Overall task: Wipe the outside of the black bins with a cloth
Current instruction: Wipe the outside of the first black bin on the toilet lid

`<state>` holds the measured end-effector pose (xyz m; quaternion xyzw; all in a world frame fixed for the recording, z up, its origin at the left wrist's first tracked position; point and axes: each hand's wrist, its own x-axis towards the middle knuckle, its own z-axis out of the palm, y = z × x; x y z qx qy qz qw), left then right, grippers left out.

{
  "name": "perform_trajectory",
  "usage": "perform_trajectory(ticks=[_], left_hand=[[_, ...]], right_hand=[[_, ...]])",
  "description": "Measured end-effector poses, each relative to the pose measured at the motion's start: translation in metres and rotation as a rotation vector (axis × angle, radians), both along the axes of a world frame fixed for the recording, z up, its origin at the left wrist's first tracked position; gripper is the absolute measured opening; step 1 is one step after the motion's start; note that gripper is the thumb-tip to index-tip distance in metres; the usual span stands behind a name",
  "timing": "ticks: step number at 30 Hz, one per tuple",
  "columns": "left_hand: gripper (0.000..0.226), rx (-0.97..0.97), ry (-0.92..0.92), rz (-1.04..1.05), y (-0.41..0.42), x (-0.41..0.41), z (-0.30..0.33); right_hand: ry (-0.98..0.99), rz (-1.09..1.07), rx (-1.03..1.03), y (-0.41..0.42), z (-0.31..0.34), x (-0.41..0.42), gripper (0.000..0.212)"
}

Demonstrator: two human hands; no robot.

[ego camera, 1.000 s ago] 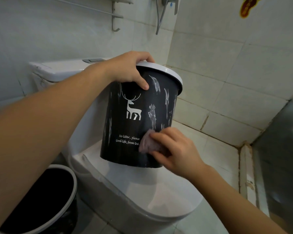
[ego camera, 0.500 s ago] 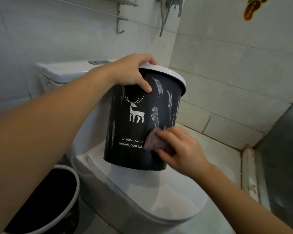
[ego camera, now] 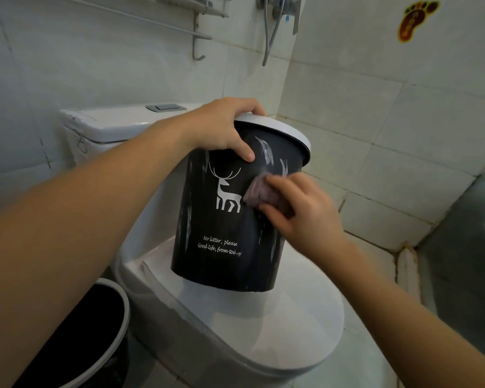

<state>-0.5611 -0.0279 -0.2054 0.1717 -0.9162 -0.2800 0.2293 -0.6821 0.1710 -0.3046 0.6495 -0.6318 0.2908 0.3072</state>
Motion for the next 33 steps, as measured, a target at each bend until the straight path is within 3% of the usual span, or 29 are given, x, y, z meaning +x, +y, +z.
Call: perform_trajectory(ticks=[3,6,13,20,25,33], left_hand=[[0.060,-0.005,0.000,0.006,0.001,0.000,-0.001],[0.060,-0.023,0.002,0.021,0.003,0.001,0.000],[0.059,-0.030,-0.041,0.003,0.007,0.004,0.001],[0.062,-0.058,-0.073,0.006,0.009,0.005,0.002],[0.064,-0.079,-0.100,-0.005,0.014,0.004,0.005],[0.068,-0.102,-0.124,-0.033,0.016,0.006,0.007]], right_hand=[[0.152,0.125,0.099,0.017,-0.018,0.003,0.036],[0.211,0.112,0.112,0.017,-0.015,0.002,0.033],[-0.165,-0.118,-0.092,-0.017,0.023,0.000,0.038],[0.015,-0.044,-0.010,0.003,0.002,0.004,0.043],[-0.234,-0.182,-0.129,-0.021,0.030,0.003,0.038],[-0.124,-0.230,-0.108,-0.023,0.042,0.006,0.033]])
